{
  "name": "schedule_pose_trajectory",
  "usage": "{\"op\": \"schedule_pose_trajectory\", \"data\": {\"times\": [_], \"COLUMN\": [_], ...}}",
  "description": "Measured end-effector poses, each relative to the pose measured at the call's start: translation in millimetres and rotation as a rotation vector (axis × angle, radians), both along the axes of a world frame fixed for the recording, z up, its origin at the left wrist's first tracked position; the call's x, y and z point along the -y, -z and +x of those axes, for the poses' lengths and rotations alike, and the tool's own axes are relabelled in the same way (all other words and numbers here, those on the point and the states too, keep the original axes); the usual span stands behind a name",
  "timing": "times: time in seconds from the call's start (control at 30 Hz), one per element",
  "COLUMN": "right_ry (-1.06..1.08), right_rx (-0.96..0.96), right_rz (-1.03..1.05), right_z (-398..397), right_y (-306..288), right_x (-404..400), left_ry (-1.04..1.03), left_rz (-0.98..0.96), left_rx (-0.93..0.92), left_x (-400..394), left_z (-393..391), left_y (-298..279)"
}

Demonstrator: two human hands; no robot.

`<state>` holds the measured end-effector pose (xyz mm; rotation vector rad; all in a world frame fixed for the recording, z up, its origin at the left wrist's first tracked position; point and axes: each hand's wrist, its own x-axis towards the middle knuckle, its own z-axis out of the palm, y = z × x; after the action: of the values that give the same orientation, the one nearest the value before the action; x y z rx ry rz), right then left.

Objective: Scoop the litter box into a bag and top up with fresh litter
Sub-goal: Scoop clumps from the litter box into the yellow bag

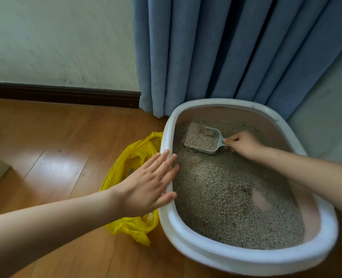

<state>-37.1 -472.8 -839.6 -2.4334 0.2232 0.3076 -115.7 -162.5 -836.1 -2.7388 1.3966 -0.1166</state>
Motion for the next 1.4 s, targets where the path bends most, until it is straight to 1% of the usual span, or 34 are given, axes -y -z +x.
{"op": "schedule_pose_trajectory", "data": {"times": [0.07,0.17,0.3,0.37,0.43,0.47,0.57,0.67,0.83,0.97,1.4], "right_ry": [-0.039,-0.121,-0.081,-0.126,-0.198,-0.201,-0.167,-0.203,-0.227,-0.201,-0.174], "right_rx": [-0.013,-0.096,-0.084,-0.126,-0.187,-0.191,-0.141,-0.177,-0.147,-0.083,-0.084], "right_rz": [-0.002,-0.006,-0.008,-0.03,-0.016,-0.01,-0.032,-0.043,-0.099,-0.079,-0.053], "right_z": [-13.3,-31.7,-41.4,-46.5,-54.4,-57.4,-64.7,-71.7,-81.1,-86.6,-83.1], "right_y": [-5.7,-15.9,-24.7,-28.7,-32.1,-32.9,-36.8,-42.6,-47.3,-49.8,-56.1], "right_x": [7.2,12.0,21.3,24.4,24.4,24.8,27.5,25.1,22.0,17.3,-1.7], "left_ry": [0.055,0.161,0.288,0.333,0.339,0.338,0.336,0.331,0.312,0.304,0.29], "left_rz": [0.018,0.023,0.0,-0.007,-0.011,-0.013,-0.01,-0.018,-0.05,-0.058,-0.061], "left_rx": [0.005,-0.062,-0.173,-0.187,-0.178,-0.168,-0.135,-0.12,-0.121,-0.111,-0.076], "left_x": [-3.6,-6.8,-6.1,-7.3,-9.9,-11.4,-15.3,-17.9,-20.3,-20.5,-22.2], "left_z": [1.4,3.9,-2.1,-6.9,-10.3,-11.4,-14.1,-16.2,-20.3,-21.6,-24.7], "left_y": [-3.5,-5.0,-6.2,-5.8,-5.8,-5.5,-3.9,-1.0,-0.1,0.6,2.7]}}
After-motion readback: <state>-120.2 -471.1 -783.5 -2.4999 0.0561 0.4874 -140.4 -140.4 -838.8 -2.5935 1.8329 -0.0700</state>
